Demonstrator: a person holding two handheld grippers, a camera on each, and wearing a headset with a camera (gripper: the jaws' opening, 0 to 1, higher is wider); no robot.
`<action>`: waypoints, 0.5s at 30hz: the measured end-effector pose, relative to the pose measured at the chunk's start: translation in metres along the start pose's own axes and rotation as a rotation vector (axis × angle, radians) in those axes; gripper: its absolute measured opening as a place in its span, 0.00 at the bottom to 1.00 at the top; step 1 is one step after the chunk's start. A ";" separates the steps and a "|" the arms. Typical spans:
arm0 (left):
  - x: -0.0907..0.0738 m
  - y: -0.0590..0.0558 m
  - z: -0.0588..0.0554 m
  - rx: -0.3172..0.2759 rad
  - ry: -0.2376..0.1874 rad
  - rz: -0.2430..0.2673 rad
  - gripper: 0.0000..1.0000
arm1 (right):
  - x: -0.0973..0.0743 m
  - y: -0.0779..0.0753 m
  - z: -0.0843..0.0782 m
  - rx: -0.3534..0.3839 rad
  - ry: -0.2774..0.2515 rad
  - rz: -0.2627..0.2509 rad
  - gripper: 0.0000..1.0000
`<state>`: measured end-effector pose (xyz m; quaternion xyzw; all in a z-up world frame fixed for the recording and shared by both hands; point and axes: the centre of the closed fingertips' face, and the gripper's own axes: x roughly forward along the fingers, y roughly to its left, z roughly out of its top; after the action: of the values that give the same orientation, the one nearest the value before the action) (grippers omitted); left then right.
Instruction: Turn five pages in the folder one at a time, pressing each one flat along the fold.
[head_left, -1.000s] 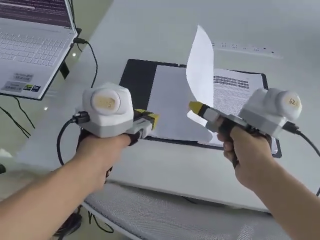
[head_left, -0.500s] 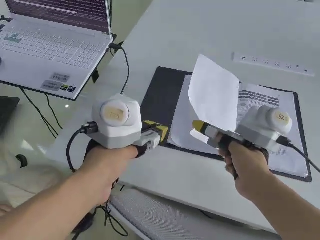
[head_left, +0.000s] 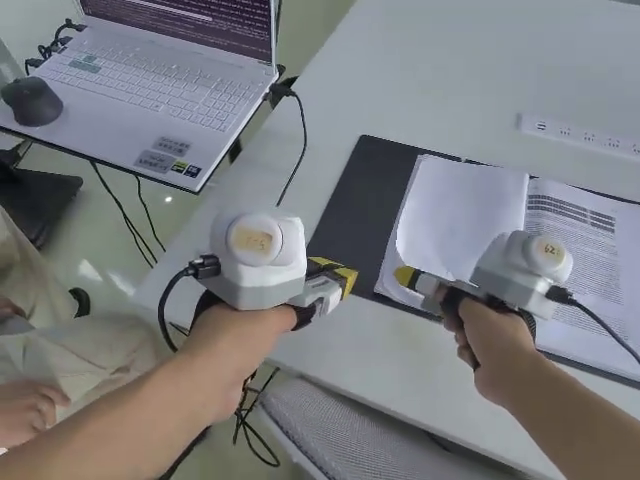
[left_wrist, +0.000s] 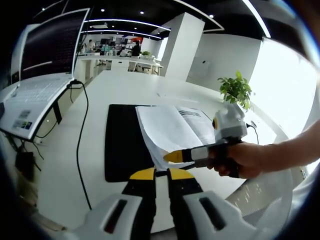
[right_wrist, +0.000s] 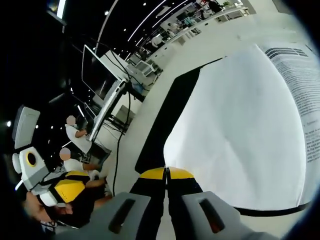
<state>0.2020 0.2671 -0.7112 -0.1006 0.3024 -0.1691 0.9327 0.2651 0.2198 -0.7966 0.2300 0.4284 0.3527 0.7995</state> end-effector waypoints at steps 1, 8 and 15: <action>0.001 0.001 -0.001 -0.003 0.001 0.000 0.06 | 0.002 -0.002 -0.002 0.006 0.004 0.001 0.00; 0.007 0.004 -0.008 -0.011 0.019 -0.005 0.06 | 0.010 -0.014 -0.011 0.051 0.040 0.007 0.04; 0.017 0.003 -0.010 -0.004 0.037 -0.008 0.06 | 0.010 -0.004 -0.011 0.077 0.044 0.068 0.10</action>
<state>0.2102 0.2628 -0.7294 -0.1007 0.3194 -0.1740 0.9260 0.2605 0.2252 -0.8102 0.2672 0.4509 0.3682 0.7680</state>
